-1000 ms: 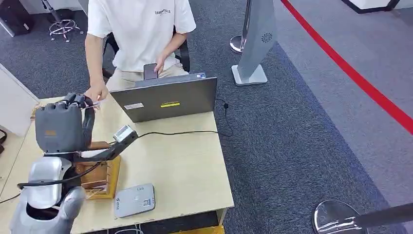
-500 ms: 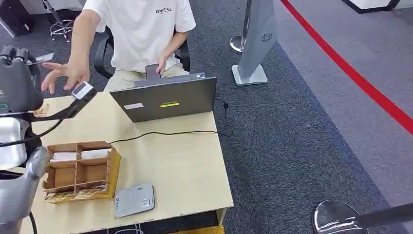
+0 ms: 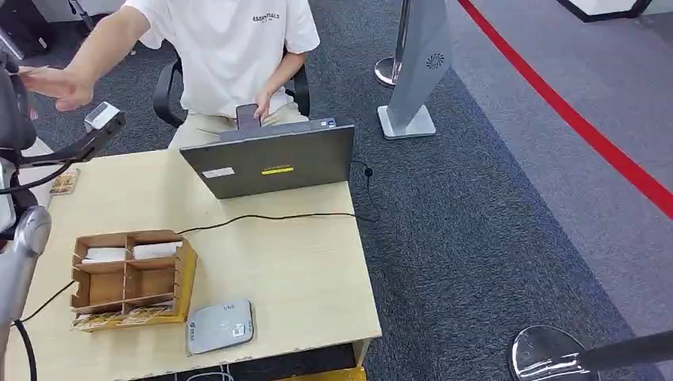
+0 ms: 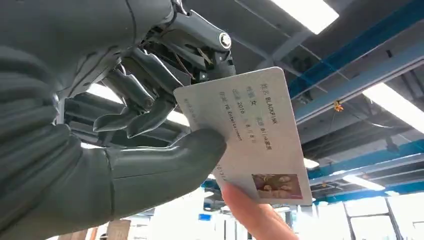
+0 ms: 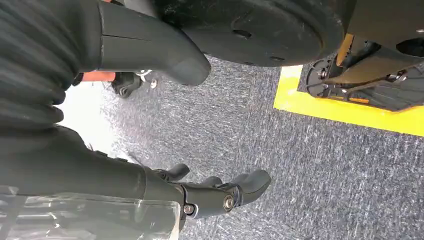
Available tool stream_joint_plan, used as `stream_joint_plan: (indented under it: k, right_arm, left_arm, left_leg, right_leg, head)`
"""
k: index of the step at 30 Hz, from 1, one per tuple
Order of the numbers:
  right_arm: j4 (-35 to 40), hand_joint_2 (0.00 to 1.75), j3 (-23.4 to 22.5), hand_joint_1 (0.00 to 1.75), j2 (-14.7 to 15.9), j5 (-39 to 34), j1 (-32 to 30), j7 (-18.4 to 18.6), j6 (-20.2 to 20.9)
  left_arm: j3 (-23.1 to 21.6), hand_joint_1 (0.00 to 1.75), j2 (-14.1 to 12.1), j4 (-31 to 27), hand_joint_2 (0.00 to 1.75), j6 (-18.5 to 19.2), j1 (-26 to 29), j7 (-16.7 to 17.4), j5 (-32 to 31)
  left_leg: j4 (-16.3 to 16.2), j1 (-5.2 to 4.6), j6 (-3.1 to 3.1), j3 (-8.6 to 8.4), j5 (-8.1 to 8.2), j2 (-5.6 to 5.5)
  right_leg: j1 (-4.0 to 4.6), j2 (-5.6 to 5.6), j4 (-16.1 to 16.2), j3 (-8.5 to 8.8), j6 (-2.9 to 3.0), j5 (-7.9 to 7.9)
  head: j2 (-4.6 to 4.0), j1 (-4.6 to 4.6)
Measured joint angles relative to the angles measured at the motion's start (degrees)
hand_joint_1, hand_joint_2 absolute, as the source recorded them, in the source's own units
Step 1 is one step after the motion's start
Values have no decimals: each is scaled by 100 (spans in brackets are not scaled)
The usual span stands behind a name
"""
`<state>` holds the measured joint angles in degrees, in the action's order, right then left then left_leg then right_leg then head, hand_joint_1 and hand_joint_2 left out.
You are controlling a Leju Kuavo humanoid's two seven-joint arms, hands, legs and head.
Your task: Pass the card to the sensor for recognition and then transmit it.
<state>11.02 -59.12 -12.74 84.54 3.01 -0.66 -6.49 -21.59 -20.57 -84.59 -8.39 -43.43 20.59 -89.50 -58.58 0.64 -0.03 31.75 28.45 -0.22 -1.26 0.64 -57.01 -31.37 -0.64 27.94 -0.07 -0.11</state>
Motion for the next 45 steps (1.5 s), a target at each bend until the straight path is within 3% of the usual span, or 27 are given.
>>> stream_joint_plan:
  k: [9,10,28,33,38,45]
  right_arm:
    - [0,175,28,0,2,-17,2,55,-4]
    - [0,175,28,0,2,-20,0,48,-4]
    - [0,175,31,0,4,-111,1,37,-2]
    - [2,175,31,0,4,-118,36,129,31]
    - [2,175,26,0,4,-232,41,127,4]
    - [2,175,26,0,4,-238,45,129,0]
  left_arm:
    - [0,175,33,118,175,20,0,-72,0]
    - [0,0,37,118,175,26,1,-79,0]
    - [153,0,258,76,175,171,210,-453,0]
    - [11,0,490,-173,175,304,401,-553,2]
    - [-236,0,743,-772,175,623,760,-780,76]
    - [-367,0,837,-1102,175,675,866,-800,94]
  left_leg:
    - [0,2,0,3,0,1]
    - [0,1,0,4,0,1]
    - [0,1,0,3,0,0]
    - [0,-1,1,5,1,0]
    - [0,-2,2,7,2,-2]
    - [0,1,2,5,2,-1]
  right_leg:
    - [1,1,-2,-4,0,0]
    - [1,1,-1,-4,0,0]
    - [1,0,-1,-4,0,0]
    - [-1,0,1,-3,-1,0]
    - [-2,-2,4,-3,-1,1]
    - [0,-2,1,-5,-1,1]
  head:
    - [0,2]
    - [0,0]
    - [0,0]
    - [0,2]
    - [0,7]
    - [0,4]
